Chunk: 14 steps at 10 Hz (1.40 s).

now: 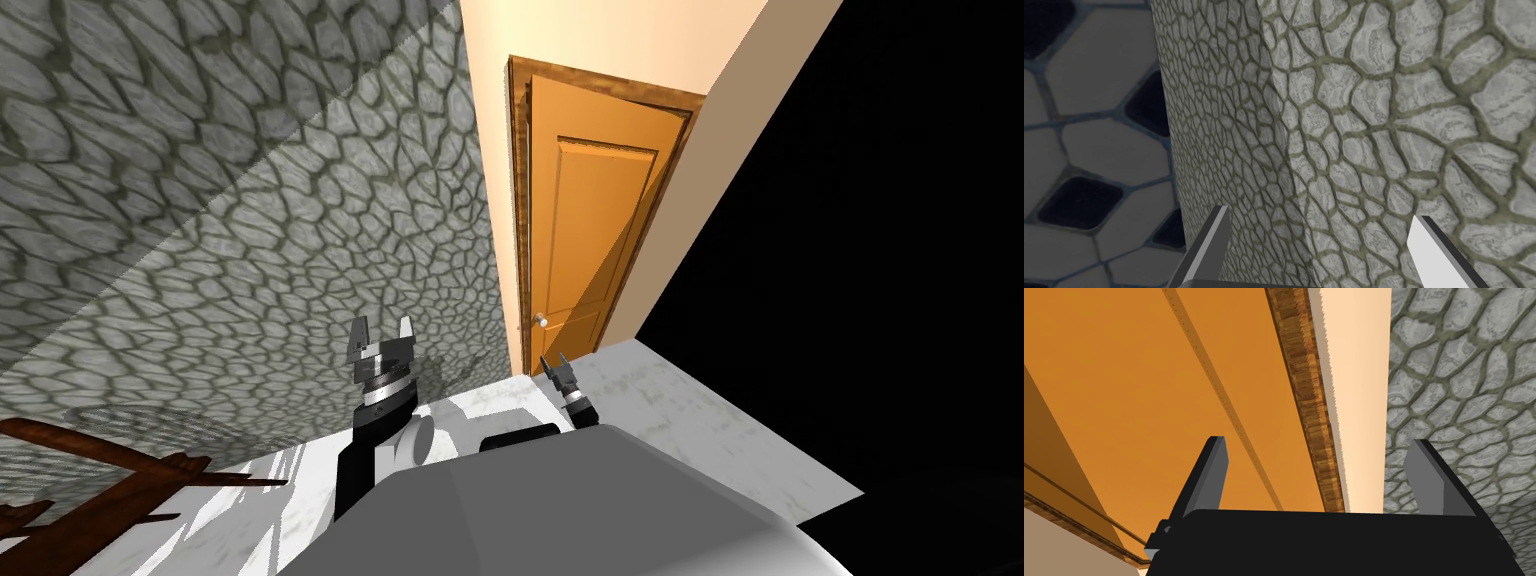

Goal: Pull the door open

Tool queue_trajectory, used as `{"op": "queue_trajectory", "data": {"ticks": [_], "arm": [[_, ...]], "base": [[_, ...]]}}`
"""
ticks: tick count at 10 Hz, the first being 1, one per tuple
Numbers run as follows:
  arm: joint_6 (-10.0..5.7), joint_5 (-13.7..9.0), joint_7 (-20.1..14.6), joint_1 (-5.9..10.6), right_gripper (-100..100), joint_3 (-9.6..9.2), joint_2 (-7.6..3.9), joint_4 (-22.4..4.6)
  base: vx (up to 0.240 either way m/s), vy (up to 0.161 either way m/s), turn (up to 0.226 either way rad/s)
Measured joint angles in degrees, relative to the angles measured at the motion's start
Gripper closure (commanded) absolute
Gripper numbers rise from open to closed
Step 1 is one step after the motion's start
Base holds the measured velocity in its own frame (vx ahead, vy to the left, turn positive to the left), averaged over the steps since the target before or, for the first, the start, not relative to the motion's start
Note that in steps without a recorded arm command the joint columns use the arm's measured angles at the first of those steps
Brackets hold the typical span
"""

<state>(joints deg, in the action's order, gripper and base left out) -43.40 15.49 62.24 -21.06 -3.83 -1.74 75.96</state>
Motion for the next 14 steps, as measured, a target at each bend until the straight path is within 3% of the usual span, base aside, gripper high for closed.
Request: {"op": "queue_trajectory", "data": {"ticks": [7,14], "arm": [[-1.31,2.36,7.78,0.82,-100,0.02,1.8,-6.22],[-1.81,4.68,15.15,1.64,-100,-0.03,4.26,-11.61]], "base": [[0.118,-0.037,-0.041],[0.174,-0.082,-0.062]]}}
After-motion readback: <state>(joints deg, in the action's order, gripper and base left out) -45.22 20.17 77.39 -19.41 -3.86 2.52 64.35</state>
